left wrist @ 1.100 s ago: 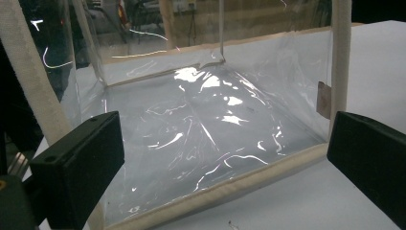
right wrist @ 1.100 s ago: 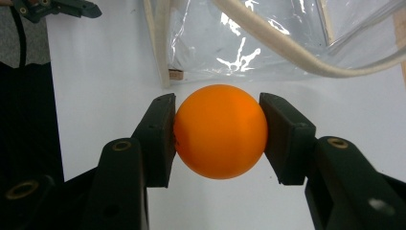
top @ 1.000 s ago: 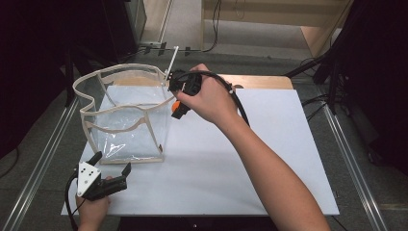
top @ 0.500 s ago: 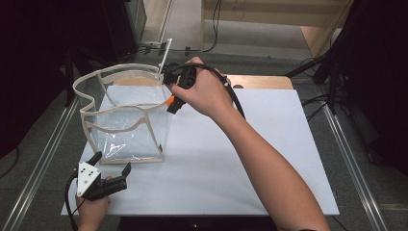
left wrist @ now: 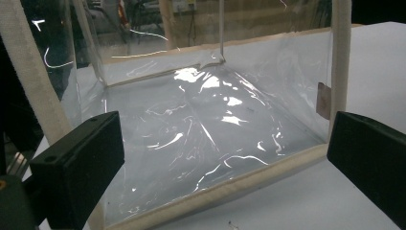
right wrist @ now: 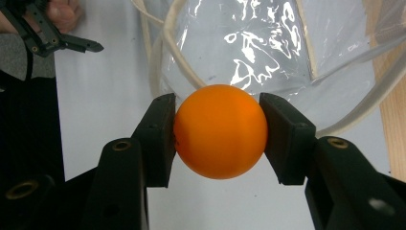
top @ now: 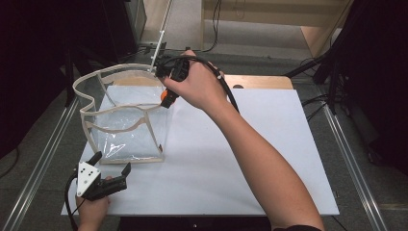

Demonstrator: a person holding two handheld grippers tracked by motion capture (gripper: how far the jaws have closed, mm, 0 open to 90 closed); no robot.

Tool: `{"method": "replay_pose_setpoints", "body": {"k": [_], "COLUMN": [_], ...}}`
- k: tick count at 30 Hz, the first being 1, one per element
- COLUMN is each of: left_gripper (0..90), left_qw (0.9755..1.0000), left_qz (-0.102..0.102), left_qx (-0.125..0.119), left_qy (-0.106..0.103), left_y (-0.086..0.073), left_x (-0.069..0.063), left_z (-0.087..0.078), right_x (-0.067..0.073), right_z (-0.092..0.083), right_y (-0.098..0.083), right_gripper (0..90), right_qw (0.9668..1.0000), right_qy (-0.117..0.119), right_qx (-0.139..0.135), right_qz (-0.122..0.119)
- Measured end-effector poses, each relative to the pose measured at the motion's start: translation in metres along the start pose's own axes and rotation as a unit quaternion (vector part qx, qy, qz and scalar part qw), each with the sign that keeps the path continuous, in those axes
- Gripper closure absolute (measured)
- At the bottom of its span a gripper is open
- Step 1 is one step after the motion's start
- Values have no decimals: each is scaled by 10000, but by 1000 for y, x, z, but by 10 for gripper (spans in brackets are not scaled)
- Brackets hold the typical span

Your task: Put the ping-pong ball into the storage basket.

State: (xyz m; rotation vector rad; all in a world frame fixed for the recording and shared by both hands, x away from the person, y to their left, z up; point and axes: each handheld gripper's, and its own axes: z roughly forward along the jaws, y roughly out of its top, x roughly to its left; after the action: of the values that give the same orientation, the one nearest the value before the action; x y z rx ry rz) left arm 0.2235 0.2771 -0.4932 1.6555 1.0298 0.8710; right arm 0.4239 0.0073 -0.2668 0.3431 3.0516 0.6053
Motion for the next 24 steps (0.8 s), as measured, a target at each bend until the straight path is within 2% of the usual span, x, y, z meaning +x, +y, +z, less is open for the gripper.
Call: {"method": "replay_pose_setpoints", "body": {"k": [8, 9, 10, 24], "left_gripper": [0, 0, 0, 0], "left_qw": [10000, 10000, 10000, 10000], "left_qz": [6, 5, 5, -10], "left_qx": [7, 8, 10, 5], "left_qy": [3, -1, 1, -3], "left_y": [0, 0, 0, 0], "left_x": [0, 0, 0, 0], "left_z": [0, 0, 0, 0], "right_x": [-4, -4, -5, -14], "right_z": [1, 1, 1, 5], "right_y": [9, 10, 11, 19], "right_gripper": [476, 476, 476, 476], "right_qw": [10000, 10000, 10000, 10000], "right_qy": [3, 3, 2, -41], "right_qx": [14, 48, 22, 59], "right_qz": [-43, 21, -32, 40]}}
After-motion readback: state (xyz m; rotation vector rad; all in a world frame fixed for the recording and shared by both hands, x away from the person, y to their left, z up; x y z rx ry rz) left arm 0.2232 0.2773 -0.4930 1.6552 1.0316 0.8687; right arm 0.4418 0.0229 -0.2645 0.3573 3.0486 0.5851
